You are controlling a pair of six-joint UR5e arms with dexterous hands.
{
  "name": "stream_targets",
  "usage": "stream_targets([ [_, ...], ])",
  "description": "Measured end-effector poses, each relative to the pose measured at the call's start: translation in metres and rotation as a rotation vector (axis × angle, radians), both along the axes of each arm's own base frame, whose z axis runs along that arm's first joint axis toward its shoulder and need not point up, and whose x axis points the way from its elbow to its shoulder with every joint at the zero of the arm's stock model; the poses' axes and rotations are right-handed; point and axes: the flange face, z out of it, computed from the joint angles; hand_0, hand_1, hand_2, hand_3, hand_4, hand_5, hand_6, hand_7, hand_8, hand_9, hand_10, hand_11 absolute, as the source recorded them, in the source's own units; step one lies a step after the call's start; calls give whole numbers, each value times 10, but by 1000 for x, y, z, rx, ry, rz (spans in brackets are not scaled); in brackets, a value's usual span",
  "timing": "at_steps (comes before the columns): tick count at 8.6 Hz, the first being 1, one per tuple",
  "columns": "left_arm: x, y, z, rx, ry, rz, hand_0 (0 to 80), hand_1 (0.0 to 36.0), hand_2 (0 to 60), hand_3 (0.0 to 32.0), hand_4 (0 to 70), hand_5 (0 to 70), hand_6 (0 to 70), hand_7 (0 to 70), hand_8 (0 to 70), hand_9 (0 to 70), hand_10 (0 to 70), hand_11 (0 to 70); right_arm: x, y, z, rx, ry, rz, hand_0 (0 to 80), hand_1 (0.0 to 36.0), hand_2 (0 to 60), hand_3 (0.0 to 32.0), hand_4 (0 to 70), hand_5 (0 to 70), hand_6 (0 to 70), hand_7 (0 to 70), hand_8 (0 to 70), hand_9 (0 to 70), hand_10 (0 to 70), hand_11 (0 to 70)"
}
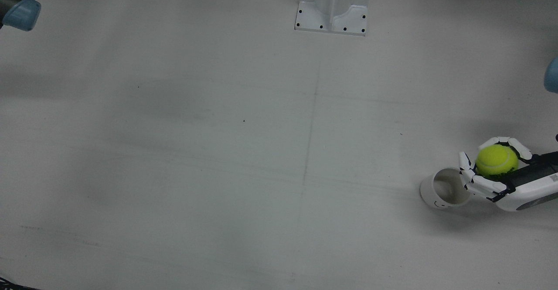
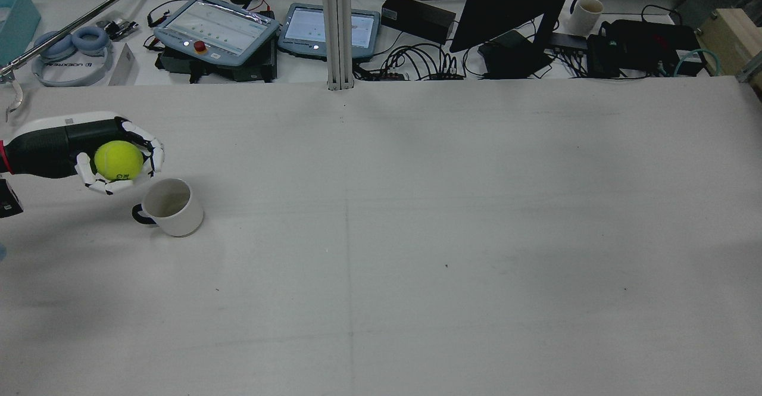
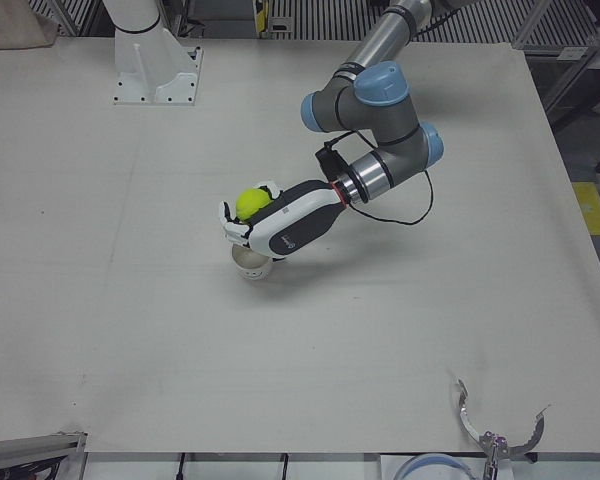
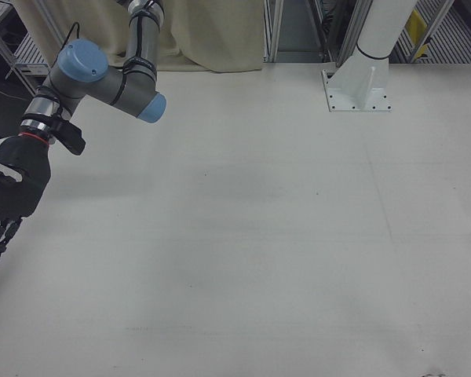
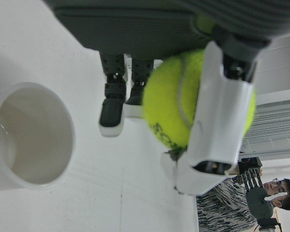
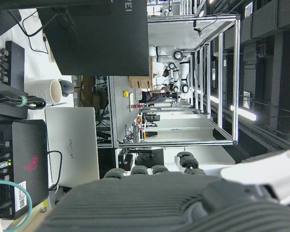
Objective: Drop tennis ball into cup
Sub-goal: 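Open the left hand fingers above the mug to release the ball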
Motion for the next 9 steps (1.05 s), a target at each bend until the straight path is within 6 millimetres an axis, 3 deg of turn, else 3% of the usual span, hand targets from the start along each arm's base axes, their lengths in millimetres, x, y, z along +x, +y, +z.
stream_targets([
  [1, 1, -2, 2, 0, 0, 0, 800, 360, 600, 0, 280, 242, 521, 641, 255, 344, 107, 205, 0, 0, 0, 0, 0, 0, 0, 0, 0, 0, 0, 0, 0, 0, 0, 0, 0, 0],
  [2, 2, -3, 3, 3, 3, 1, 800, 360, 600, 0, 126, 181, 210, 327, 54, 84, 19, 84, 0, 0, 0, 1, 0, 0, 0, 0, 0, 0, 0, 0, 0, 0, 0, 0, 0, 0],
  [3, 2, -3, 4, 8, 8, 2, 800, 360, 462, 0, 62, 161, 78, 233, 6, 32, 1, 60, 0, 0, 0, 1, 0, 0, 0, 0, 0, 0, 0, 0, 0, 0, 0, 0, 0, 0],
  [4, 1, -2, 5, 10, 11, 2, 800, 360, 280, 0, 21, 167, 124, 173, 18, 20, 0, 49, 0, 0, 0, 1, 0, 0, 0, 0, 0, 0, 0, 0, 0, 0, 0, 0, 0, 0],
  [5, 0, -2, 5, 12, 14, 3, 800, 360, 2, 0, 0, 131, 6, 161, 0, 18, 0, 38, 0, 0, 0, 1, 0, 0, 0, 0, 0, 0, 0, 0, 0, 0, 0, 0, 0, 0],
  [6, -1, -2, 6, 14, 16, 3, 800, 360, 0, 0, 0, 98, 18, 113, 0, 8, 0, 4, 0, 0, 0, 1, 0, 0, 0, 0, 0, 0, 0, 0, 0, 0, 0, 0, 0, 0],
  [7, -1, -2, 6, 14, 17, 2, 793, 278, 0, 0, 0, 56, 8, 84, 0, 3, 0, 0, 0, 0, 0, 1, 0, 0, 0, 0, 0, 0, 0, 0, 0, 0, 0, 0, 0, 0],
  [8, -1, -2, 7, 15, 17, 2, 641, 223, 0, 0, 0, 41, 8, 61, 0, 0, 0, 0, 0, 0, 0, 1, 0, 0, 0, 0, 0, 0, 0, 0, 0, 0, 0, 0, 0, 0],
  [9, -2, -2, 7, 14, 17, 1, 614, 208, 0, 0, 0, 29, 3, 65, 0, 0, 0, 0, 0, 0, 0, 1, 0, 0, 0, 0, 0, 0, 0, 0, 0, 0, 0, 0, 0, 0],
])
